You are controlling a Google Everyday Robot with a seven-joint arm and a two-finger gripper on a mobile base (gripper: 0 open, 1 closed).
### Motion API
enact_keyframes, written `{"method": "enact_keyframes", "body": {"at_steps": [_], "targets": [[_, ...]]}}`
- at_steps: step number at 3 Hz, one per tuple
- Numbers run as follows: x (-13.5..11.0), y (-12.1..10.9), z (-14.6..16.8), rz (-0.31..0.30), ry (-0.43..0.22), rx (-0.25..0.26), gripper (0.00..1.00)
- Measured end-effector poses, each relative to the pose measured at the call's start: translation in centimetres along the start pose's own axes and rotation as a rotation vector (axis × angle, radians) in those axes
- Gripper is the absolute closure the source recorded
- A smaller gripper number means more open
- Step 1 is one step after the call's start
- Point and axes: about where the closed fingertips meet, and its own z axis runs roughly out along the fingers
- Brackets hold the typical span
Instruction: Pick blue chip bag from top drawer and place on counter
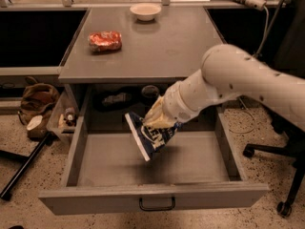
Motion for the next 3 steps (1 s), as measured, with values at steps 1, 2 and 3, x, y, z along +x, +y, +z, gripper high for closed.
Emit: {"method": "enact_keyframes", "body": {"at_steps": [1, 2, 3], "targets": [[-7.1, -2.1, -7.2, -0.086, 0.031, 0.045, 1.0], [-12.5, -5.1, -10.3, -0.163, 0.102, 0.048, 1.0], [-15.7, -10.6, -9.9, -0.248, 0.16, 0.074, 1.0]]}}
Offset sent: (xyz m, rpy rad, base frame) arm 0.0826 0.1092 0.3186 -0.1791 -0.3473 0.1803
